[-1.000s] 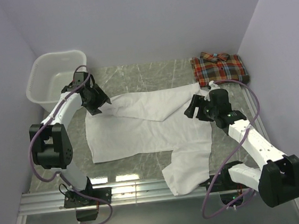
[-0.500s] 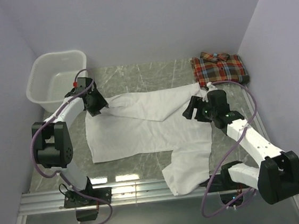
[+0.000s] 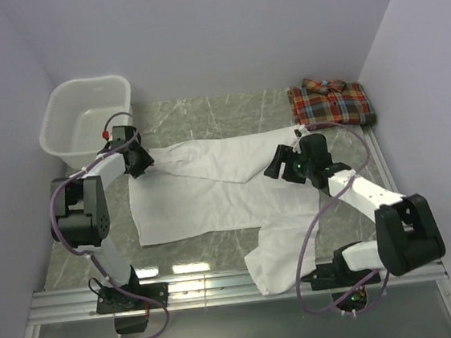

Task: Fold and stack the long sleeve shirts
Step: Fold the shirt

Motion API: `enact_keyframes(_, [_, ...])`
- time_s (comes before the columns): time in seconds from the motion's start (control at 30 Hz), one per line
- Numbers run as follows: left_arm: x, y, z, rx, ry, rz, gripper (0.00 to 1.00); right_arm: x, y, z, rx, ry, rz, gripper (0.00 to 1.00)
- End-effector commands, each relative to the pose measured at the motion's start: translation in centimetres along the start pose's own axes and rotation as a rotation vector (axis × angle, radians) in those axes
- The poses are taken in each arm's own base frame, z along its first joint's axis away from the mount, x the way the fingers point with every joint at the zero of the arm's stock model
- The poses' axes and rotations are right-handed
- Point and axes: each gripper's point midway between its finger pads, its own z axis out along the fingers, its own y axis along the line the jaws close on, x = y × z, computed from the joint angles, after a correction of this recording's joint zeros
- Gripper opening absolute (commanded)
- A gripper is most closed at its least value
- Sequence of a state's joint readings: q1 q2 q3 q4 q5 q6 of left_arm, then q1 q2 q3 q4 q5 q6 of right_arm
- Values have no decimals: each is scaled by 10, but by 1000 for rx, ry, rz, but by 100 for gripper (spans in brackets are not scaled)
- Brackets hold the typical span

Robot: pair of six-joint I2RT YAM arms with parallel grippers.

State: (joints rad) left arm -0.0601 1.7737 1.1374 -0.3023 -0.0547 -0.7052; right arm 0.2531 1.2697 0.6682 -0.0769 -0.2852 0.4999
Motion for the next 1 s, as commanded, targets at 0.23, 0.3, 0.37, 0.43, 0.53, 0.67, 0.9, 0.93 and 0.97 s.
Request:
enact_keyframes(0.23, [2, 34, 8, -81, -24, -102, 56, -4, -4, 58, -41, 56, 206, 78])
enact_keyframes(0.3, [5, 40, 7, -103, -18, -107, 58, 9, -23, 57, -7, 82, 281, 77])
enact_keyframes(0.37, [6, 41, 4, -103, -18, -109, 59, 20, -41, 50, 46, 102, 333, 78])
enact_keyframes(0.43, [11, 44, 0, -108, -15, -119, 61, 34, -55, 43, 101, 140, 371, 78])
enact_keyframes(0.53, [22, 50, -4, -116, 14, -133, 63, 49, -71, 27, 181, 182, 404, 78])
enact_keyframes(0.67, [38, 60, -9, -133, 46, -151, 64, 56, -88, 7, 248, 176, 427, 79])
enact_keyframes(0.9, [12, 13, -56, 78, -62, -129, 62, 24, -75, -14, 211, 93, 278, 79])
enact_keyframes(0.93, [5, 1, -67, 120, -89, -102, 62, 21, -72, -16, 205, 87, 256, 79])
enact_keyframes(0.97, [7, -12, -73, 152, -91, -74, 62, 12, -62, -19, 181, 63, 209, 79])
